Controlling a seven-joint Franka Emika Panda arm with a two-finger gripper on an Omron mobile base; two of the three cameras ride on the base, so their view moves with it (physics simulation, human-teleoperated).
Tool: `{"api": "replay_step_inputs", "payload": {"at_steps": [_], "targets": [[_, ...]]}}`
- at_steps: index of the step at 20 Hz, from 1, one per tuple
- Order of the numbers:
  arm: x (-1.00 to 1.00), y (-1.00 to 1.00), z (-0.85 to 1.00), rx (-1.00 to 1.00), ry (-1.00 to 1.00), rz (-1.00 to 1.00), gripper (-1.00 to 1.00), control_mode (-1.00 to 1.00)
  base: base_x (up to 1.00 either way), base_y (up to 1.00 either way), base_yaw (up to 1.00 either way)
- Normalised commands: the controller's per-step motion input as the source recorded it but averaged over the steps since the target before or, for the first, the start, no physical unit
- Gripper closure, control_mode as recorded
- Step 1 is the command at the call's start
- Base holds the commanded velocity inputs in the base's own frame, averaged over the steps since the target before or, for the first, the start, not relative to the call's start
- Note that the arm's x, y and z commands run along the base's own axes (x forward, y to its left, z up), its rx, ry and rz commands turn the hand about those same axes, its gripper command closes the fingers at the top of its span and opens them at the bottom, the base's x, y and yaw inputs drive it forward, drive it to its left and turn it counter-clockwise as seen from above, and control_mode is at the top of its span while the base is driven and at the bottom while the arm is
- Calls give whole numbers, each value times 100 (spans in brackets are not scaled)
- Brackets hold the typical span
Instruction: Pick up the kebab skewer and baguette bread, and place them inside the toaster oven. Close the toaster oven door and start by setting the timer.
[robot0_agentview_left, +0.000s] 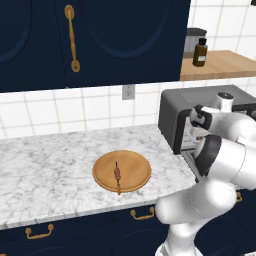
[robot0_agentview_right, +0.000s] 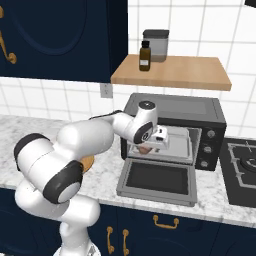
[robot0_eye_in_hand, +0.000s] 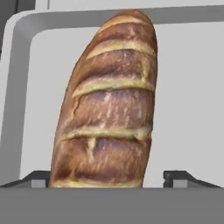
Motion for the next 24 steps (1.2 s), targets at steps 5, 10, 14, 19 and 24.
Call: {"api": "replay_step_inputs", "payload": {"at_steps": [5,10,14,19,24], "targets": [[-71,-2,-34,-5,0,1,-100,-100,0,0,0],[-64,-1,-10,-5,0,2,-100,-100,0,0,0],[-2,-1,44,-1,0,0,-100,-100,0,0,0],[-8,0,96,0,0,0,-100,-100,0,0,0],[-81,26,49,0,1,0,-100,-100,0,0,0]]}}
